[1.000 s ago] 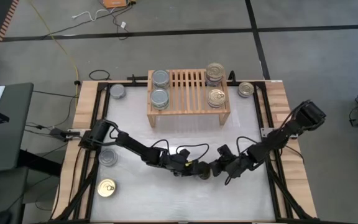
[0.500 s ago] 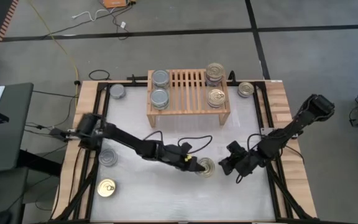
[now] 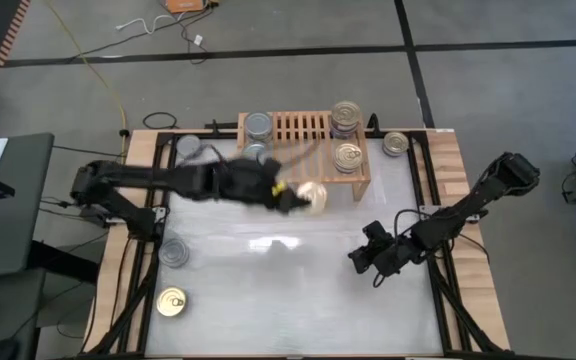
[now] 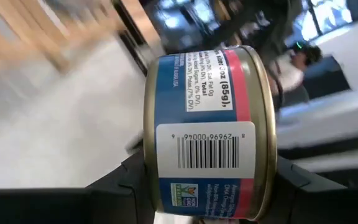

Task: Stack canned seafood by type on shelf
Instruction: Put the blue-pink tuna can on the shelf

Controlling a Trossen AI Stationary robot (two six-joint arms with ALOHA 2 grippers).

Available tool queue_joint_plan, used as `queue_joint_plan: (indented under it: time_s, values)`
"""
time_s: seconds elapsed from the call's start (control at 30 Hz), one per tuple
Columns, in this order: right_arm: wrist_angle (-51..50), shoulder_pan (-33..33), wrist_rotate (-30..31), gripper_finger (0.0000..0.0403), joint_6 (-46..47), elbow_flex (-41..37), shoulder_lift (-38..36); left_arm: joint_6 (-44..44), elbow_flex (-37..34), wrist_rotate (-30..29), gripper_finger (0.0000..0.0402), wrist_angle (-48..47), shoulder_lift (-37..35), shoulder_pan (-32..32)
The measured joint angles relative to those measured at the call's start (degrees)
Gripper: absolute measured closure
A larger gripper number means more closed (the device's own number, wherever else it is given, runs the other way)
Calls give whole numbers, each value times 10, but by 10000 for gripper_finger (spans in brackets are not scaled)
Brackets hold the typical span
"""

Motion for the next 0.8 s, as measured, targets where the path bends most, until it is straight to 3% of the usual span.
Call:
queue_joint_plan:
  time_s: [0.1, 0.3, 0.5, 0.8]
  values:
    - [7, -25, 0, 269, -4, 0, 0, 31, 34, 30, 218, -45, -3, 63]
    - [38, -81, 0, 269, -19, 0, 0, 70, 79, 142, 218, -40, 12, 198]
    - [77, -129, 0, 269, -55, 0, 0, 112, 161, 260, 218, -71, 91, 290]
    - [78, -156, 0, 269, -55, 0, 0, 207, 306, 293, 218, -176, 228, 345]
